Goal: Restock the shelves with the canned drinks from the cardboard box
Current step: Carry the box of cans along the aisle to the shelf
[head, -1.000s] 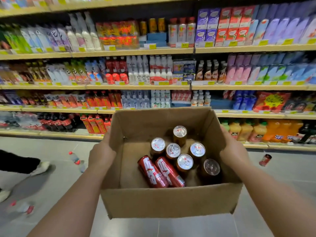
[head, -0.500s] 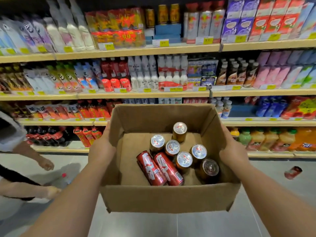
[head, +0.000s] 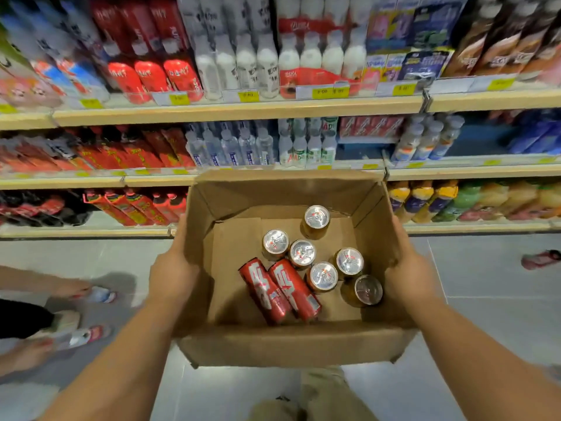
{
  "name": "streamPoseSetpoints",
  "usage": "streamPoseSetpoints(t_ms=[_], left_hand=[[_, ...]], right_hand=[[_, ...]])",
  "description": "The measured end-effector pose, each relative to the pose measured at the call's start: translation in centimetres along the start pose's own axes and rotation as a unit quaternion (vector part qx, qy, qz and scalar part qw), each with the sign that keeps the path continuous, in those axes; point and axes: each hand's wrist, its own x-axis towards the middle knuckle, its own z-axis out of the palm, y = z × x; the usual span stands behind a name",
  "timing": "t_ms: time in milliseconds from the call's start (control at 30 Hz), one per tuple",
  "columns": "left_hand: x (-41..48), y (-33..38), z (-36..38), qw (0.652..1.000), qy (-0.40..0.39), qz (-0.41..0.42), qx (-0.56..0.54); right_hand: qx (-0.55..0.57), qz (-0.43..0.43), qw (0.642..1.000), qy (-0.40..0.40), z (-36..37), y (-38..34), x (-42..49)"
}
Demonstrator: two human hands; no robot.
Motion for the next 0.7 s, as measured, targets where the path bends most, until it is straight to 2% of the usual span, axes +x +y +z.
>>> streamPoseSetpoints(t_ms=[200, 700], left_hand=[[6.4, -3.2, 8.6, 0.999, -0.043, -0.03, -0.014], [20.0, -16.0, 36.5, 0.989, -0.134, -0.063, 0.009]], right_hand=[[0.002, 0.038, 0.998, -0.04, 8.7, 1.7, 5.9], [-0.02, 0.098, 0.993, -0.069, 38.7, 10.0, 17.8]])
